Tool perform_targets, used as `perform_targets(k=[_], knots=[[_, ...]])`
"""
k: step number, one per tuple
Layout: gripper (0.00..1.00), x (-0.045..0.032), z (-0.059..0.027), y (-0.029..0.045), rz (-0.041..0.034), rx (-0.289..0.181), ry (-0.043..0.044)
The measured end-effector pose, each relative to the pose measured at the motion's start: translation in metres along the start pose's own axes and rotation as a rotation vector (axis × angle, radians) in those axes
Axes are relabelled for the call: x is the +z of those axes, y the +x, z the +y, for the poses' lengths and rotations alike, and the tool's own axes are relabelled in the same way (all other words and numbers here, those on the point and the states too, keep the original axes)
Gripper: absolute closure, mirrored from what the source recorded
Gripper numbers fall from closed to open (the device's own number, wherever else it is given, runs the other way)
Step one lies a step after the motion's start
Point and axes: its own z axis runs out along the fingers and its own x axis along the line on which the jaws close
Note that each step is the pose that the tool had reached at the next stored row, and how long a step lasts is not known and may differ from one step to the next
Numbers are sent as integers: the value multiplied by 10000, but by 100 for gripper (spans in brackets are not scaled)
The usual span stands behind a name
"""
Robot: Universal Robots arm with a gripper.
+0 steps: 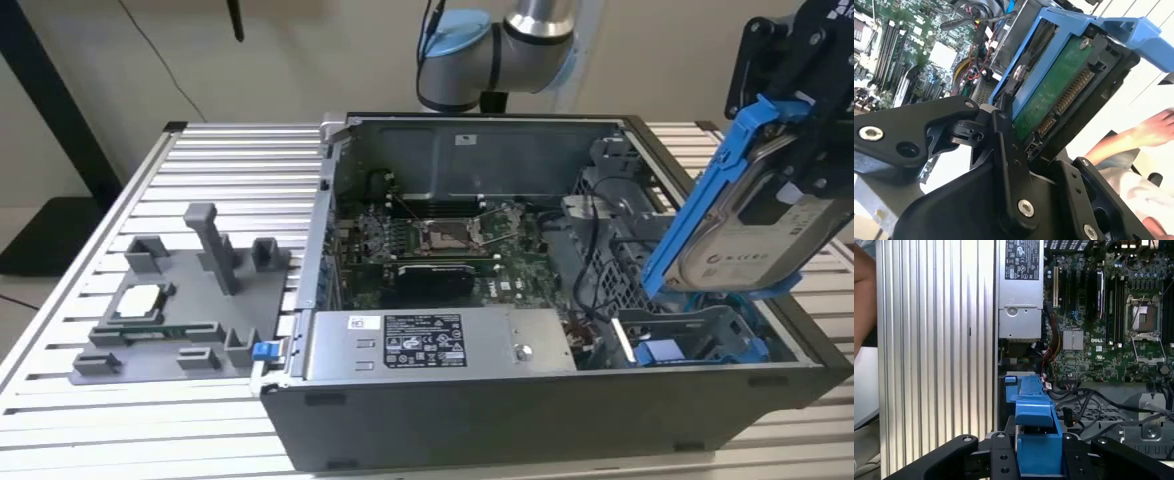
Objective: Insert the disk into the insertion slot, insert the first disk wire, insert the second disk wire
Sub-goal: 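Insert the disk into the insertion slot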
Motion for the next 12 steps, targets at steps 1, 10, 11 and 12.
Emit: perform_targets(k=[1,10,11,12], knots=[[100,20,-2,0,-2,0,0],[100,131,-11,0,-2,0,0],[100,140,-12,0,-2,0,0],[100,150,-12,0,-2,0,0]])
